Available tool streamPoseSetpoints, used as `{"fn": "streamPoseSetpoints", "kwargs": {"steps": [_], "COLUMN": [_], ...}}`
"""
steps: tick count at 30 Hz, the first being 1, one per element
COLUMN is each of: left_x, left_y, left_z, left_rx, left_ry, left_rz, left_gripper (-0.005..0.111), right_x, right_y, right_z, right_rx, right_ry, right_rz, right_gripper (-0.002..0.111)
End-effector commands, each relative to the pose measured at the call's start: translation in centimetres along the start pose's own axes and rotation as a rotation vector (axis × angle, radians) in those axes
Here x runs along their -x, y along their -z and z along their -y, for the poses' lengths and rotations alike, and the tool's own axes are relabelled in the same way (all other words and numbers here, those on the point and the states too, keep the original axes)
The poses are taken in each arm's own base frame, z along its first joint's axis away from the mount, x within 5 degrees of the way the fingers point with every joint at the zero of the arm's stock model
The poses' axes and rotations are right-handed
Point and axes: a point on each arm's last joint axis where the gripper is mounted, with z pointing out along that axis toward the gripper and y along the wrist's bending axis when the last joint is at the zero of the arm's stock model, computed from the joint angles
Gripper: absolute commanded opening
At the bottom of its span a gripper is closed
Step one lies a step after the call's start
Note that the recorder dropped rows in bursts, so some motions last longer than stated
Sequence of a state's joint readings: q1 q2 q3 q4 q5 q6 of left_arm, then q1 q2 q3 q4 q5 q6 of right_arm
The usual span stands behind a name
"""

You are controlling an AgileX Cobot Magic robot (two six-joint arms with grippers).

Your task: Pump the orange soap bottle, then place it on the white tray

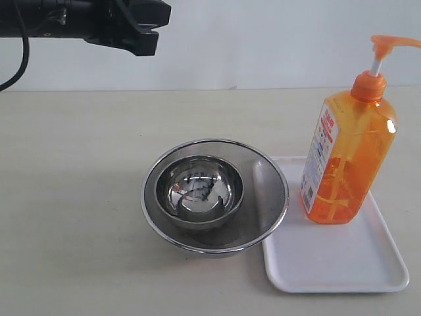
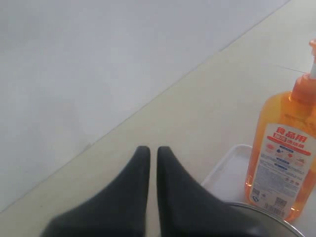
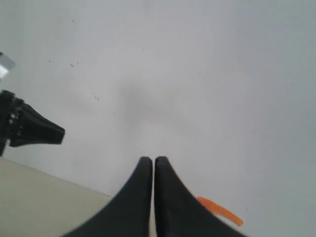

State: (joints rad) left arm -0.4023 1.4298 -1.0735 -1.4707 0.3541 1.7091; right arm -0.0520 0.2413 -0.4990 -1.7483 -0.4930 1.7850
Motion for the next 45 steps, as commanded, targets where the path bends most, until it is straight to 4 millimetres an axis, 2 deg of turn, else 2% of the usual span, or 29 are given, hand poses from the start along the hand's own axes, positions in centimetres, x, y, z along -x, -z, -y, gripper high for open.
{"fn": "streamPoseSetpoints", "kwargs": {"steps": [1, 6, 9, 13, 17, 20, 24, 27, 33, 40, 45], "left_x": [0.0, 0.0, 0.0, 0.0, 0.0, 0.0, 0.0, 0.0, 0.0, 0.0, 0.0], "left_y": [0.2, 0.2, 0.2, 0.2, 0.2, 0.2, 0.2, 0.2, 0.2, 0.2, 0.2], "left_z": [0.1, 0.1, 0.1, 0.1, 0.1, 0.1, 0.1, 0.1, 0.1, 0.0, 0.0], "left_rx": [0.001, 0.001, 0.001, 0.001, 0.001, 0.001, 0.001, 0.001, 0.001, 0.009, 0.012], "left_ry": [0.024, 0.024, 0.024, 0.024, 0.024, 0.024, 0.024, 0.024, 0.024, 0.024, 0.024], "left_rz": [0.004, 0.004, 0.004, 0.004, 0.004, 0.004, 0.004, 0.004, 0.004, 0.003, 0.002], "left_gripper": [0.005, 0.005, 0.005, 0.005, 0.005, 0.005, 0.005, 0.005, 0.005, 0.005, 0.005], "right_x": [0.9, 0.7, -0.1, -2.6, -5.7, -7.4, -9.0, -10.2, -13.5, -16.6, -16.7], "right_y": [1.3, 1.1, 1.0, 1.0, 1.2, 1.6, 2.8, 3.7, 4.1, 4.4, 4.4], "right_z": [-0.2, 0.2, 1.1, 2.8, 3.7, 3.4, 2.9, 2.5, 2.3, 2.1, 2.1], "right_rx": [-0.016, -0.044, -0.127, -0.299, -0.417, -0.407, -0.399, -0.399, -0.392, -0.388, -0.387], "right_ry": [-0.065, -0.007, -0.002, -0.145, -0.214, -0.124, -0.053, -0.046, -0.055, -0.075, -0.089], "right_rz": [0.086, 0.104, 0.188, 0.192, -0.034, -0.189, -0.202, -0.206, -0.385, -0.473, -0.482], "right_gripper": [0.000, 0.000, 0.000, 0.000, 0.000, 0.000, 0.000, 0.000, 0.000, 0.000, 0.000]}}
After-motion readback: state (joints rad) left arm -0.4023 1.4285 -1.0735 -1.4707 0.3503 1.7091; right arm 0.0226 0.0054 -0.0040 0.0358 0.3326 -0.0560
